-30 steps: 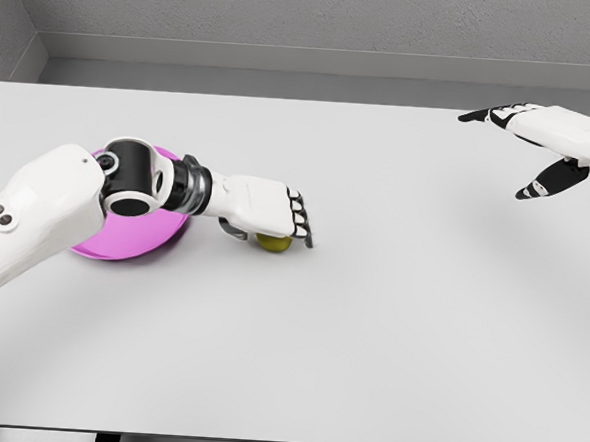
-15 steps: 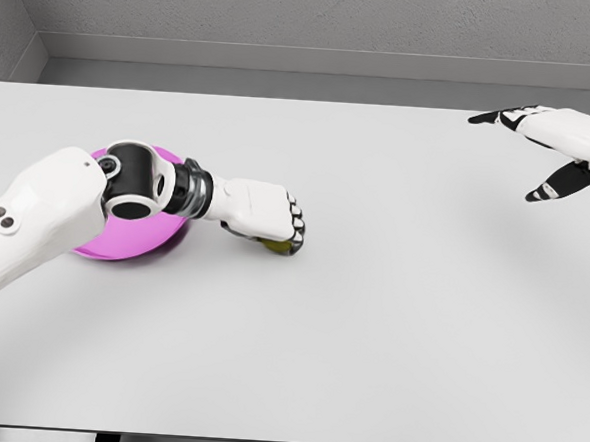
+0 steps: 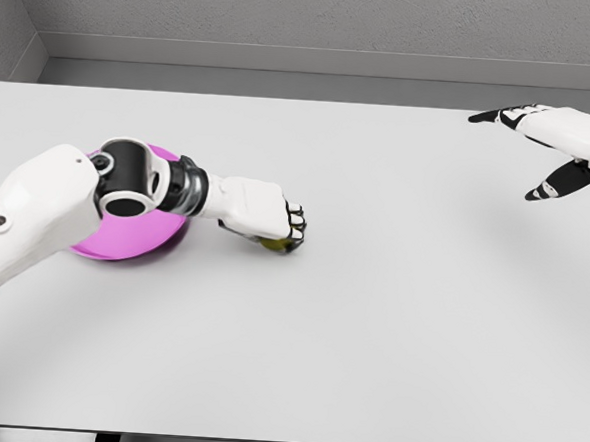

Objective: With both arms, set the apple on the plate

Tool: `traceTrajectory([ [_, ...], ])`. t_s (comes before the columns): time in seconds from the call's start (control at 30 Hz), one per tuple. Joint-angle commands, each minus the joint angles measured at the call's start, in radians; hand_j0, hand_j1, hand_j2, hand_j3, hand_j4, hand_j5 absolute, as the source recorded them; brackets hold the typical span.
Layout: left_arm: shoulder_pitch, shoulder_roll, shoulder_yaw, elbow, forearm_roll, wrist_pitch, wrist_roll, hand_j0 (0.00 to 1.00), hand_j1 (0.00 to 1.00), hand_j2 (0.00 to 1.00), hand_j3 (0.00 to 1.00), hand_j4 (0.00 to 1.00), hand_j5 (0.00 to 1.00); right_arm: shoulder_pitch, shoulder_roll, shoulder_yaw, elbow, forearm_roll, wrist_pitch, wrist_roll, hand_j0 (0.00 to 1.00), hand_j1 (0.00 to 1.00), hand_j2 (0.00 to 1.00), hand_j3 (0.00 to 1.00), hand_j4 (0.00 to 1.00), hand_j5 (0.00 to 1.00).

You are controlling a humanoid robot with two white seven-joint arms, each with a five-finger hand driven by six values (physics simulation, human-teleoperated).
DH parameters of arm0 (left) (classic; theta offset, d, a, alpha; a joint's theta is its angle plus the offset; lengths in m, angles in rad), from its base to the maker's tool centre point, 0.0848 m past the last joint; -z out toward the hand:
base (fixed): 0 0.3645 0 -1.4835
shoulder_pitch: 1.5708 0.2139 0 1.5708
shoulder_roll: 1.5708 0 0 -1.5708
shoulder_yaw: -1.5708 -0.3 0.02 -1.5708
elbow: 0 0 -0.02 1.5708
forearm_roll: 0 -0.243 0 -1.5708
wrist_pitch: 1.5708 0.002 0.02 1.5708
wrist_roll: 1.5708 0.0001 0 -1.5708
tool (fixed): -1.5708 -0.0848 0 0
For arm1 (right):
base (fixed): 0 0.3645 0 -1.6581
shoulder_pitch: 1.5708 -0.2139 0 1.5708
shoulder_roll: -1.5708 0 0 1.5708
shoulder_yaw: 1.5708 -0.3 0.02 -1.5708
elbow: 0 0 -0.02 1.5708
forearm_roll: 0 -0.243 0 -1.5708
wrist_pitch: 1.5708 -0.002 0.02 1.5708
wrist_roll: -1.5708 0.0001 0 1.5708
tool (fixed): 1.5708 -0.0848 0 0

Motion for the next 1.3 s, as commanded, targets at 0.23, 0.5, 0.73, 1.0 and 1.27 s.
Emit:
traceTrajectory([
  [0.23, 0.025, 0.057, 0.135, 0.003, 0.2, 0.002, 0.001, 0.23, 0.23, 0.23, 0.23, 0.23, 0.23, 0.0, -0.001, 0.0, 0.001, -0.002, 0.001, 0.0, 1.0, 1.0, 1.0, 1.0, 1.0, 1.0],
  [0.5, 0.058, 0.215, 0.235, 0.008, 0.334, 0.002, -0.001, 0.22, 0.22, 0.22, 0.22, 0.22, 0.22, 0.0, -0.001, 0.0, 0.0, -0.002, 0.001, 0.0, 1.0, 1.0, 1.0, 1.0, 1.0, 1.0],
  [0.73, 0.115, 0.292, 0.311, 0.103, 0.321, 0.002, -0.004, 0.23, 0.23, 0.23, 0.23, 0.23, 0.23, 0.0, -0.001, 0.0, 0.0, -0.002, 0.001, 0.0, 1.0, 1.0, 1.0, 1.0, 1.0, 1.0],
  [1.0, 0.14, 0.295, 0.325, 0.172, 0.315, 0.002, -0.012, 0.33, 0.33, 0.33, 0.33, 0.33, 0.33, 0.0, -0.002, 0.0, -0.002, -0.002, 0.001, 0.0, 1.0, 1.0, 1.0, 1.0, 1.0, 1.0],
  [1.27, 0.144, 0.296, 0.327, 0.168, 0.32, 0.002, -0.012, 1.0, 1.0, 1.0, 1.0, 1.0, 1.0, 0.0, -0.002, 0.0, -0.007, -0.002, 0.001, 0.0, 1.0, 1.0, 1.0, 1.0, 1.0, 1.0],
])
